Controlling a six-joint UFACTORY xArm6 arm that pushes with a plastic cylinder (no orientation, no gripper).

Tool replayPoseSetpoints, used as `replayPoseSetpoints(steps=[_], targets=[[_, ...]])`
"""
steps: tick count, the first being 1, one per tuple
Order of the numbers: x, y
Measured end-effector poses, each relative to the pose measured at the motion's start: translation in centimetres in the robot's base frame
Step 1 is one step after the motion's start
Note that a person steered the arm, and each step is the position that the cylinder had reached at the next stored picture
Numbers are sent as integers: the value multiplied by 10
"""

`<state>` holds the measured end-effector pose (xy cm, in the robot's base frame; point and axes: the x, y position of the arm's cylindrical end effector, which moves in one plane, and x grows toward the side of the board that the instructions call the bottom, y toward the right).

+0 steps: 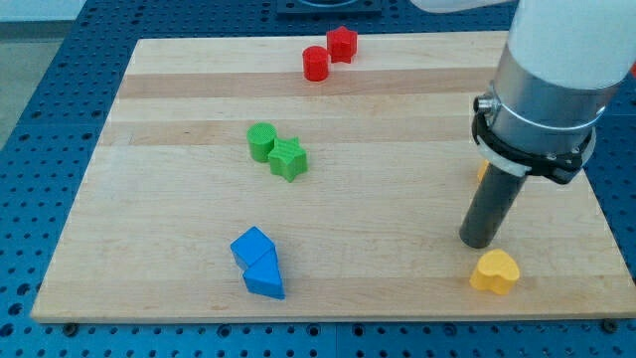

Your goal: Move the yellow heart to the left of the yellow hexagon

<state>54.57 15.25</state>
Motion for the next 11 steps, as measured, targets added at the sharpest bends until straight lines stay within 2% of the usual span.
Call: replayPoseSetpoints(steps=[2, 3, 4, 5, 6, 8, 11], targets=[[0, 83], [47, 64], [73, 58], [72, 39], [73, -8], [72, -9], [24, 22]])
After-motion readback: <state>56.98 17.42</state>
